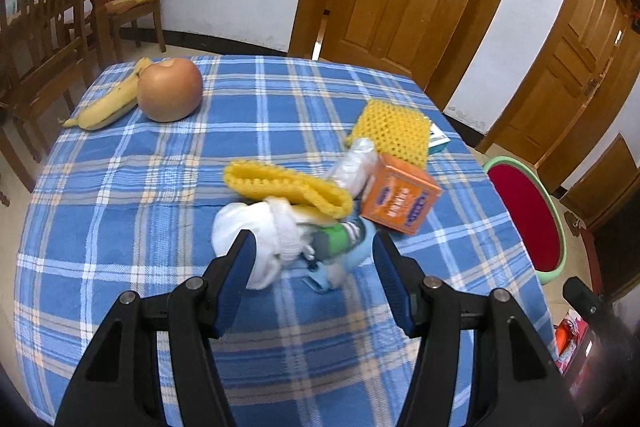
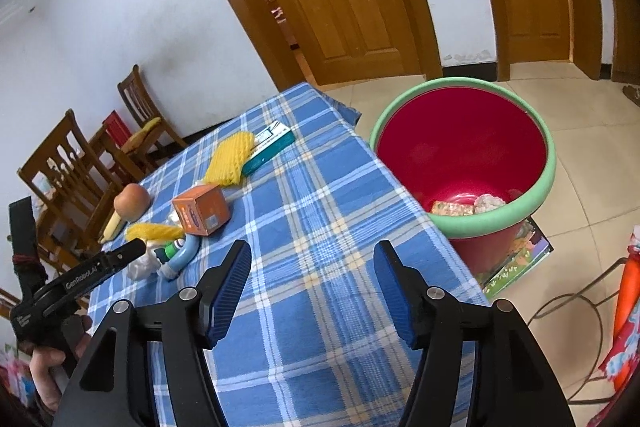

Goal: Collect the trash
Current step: 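Move both tools back over the table toward the remaining items, then grasp the white cloth with the left tool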

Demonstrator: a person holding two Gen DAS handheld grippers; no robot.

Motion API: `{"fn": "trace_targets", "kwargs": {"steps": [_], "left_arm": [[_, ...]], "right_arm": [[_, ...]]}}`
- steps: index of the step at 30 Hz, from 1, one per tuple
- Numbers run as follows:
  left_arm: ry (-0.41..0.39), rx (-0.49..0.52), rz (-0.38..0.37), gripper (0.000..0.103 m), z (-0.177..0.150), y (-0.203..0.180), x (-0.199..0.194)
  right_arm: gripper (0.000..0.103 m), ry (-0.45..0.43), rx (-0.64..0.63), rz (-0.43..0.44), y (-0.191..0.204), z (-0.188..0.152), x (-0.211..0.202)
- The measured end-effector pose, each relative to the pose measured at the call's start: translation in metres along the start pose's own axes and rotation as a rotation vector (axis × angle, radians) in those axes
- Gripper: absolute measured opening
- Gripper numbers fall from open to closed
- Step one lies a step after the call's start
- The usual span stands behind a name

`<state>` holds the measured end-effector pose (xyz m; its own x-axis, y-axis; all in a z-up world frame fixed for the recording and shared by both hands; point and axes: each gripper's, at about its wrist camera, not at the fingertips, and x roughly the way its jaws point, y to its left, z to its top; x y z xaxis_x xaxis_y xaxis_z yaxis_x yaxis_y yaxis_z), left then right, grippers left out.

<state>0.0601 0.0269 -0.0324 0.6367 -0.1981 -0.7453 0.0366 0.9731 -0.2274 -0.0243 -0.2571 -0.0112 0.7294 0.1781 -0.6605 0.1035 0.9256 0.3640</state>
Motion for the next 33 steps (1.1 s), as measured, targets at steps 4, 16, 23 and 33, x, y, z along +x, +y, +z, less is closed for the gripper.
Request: {"fn": "trace_targets", "kwargs": {"steps": [4,16,23,33], "left_arm": [[0.003,-0.02,0.017,0.061,0.001,0.012,0.005],[0.038,-0.074,0.032,0.06,-0.002,0.035,0.028],[0.044,-0.101,-0.023,0.042,-0.002,0.039,0.031],[-0.013,-0.146,-0.079,0.03,0.0,0.05,0.005]], "right_arm": [[0.07,0.019,-0.004,0.004,0.003,-0.003,0.008],[0.07,0.06,-0.009,-0.001,0.007,-0.008,0.022],[0.07,0.073,-0.027,-0.001,0.012,-0.006,0.027],[0.071,0.102,-0.13,0.024,0.052,0.002,0.046]]}}
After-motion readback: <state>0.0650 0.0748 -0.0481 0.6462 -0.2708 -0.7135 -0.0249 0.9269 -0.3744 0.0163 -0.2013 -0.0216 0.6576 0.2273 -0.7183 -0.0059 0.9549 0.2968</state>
